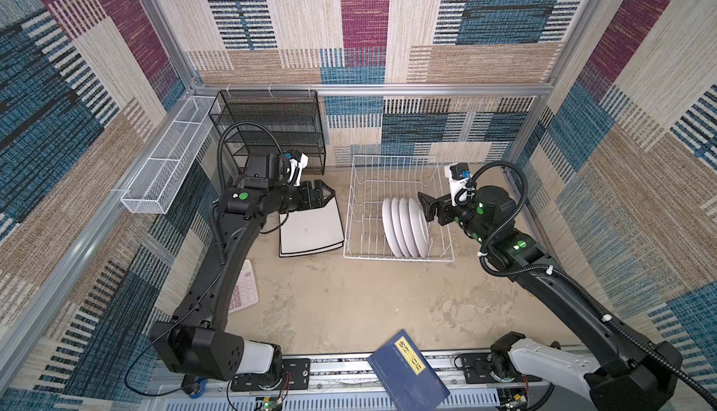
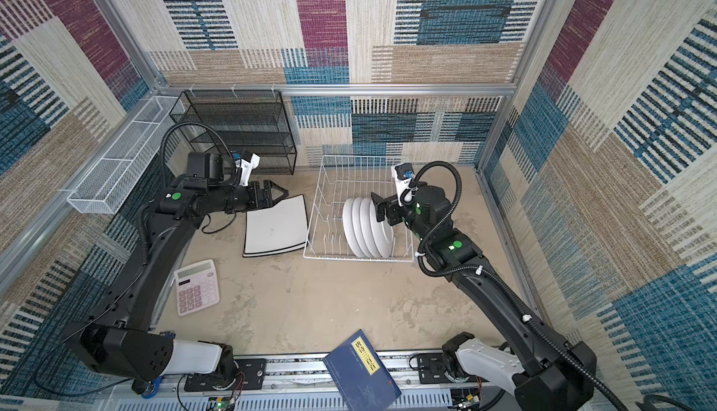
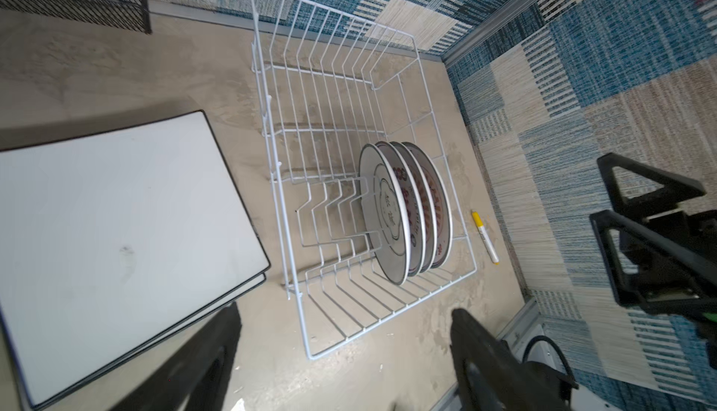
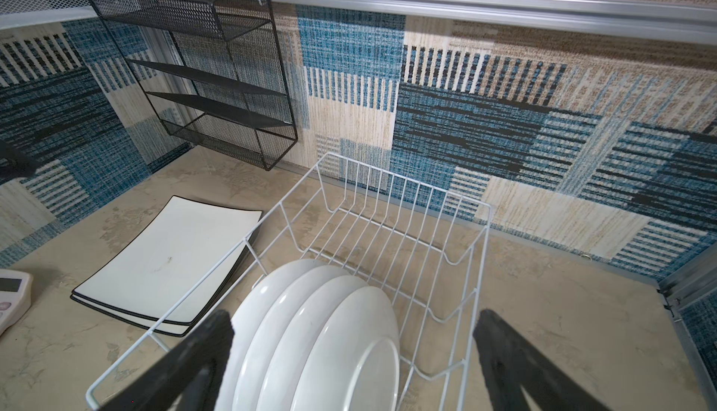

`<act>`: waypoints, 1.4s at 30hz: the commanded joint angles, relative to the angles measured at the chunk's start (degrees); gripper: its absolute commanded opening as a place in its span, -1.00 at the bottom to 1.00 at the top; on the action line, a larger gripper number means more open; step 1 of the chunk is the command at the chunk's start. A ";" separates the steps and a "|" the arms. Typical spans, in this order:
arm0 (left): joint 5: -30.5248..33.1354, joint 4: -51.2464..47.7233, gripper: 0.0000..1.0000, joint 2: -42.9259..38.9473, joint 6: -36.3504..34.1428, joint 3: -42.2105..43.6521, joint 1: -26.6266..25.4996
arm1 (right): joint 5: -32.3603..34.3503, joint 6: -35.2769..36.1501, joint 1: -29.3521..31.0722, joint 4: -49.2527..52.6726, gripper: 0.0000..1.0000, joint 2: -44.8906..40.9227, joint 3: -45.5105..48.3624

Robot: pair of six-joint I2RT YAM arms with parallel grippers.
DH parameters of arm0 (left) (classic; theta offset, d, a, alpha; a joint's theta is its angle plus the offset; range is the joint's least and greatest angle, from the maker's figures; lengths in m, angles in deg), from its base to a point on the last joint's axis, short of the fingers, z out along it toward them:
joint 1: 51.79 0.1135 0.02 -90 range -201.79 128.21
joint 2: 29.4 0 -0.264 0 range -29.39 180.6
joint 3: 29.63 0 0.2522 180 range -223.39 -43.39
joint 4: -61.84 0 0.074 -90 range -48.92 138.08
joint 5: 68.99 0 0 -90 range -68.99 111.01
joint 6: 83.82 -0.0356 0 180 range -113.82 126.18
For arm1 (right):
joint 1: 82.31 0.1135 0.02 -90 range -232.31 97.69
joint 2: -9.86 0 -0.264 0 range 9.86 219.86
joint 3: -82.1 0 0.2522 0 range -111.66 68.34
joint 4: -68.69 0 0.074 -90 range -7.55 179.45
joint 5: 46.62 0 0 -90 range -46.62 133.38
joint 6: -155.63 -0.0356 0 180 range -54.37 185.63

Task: Unload the plates from the dish rack
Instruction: 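Open the left gripper and lift it off the square plate stack, then move the left gripper to the rack and close on the nearest round plate's rim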

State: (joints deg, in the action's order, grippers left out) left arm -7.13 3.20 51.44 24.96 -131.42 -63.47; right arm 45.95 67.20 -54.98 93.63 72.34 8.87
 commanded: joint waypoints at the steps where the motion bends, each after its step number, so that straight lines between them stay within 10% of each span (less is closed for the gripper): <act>1: 1.95 4.04 0.66 0.93 7.97 1.33 -2.96 | -3.41 -1.35 -0.06 5.47 0.98 -0.38 -1.15; 20: 4.83 5.78 0.46 16.28 16.54 -2.92 -17.35 | -18.98 -11.22 -6.45 12.09 0.98 1.43 -2.13; 42: 5.78 0.23 -0.09 31.78 15.47 -15.16 -19.23 | -18.31 -9.31 -8.68 5.43 0.98 2.38 -1.64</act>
State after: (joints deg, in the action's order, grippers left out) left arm -2.85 4.73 82.76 40.44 -146.37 -82.42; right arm 27.37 57.82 -63.64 102.72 74.79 7.50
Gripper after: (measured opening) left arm 0.457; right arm 0.991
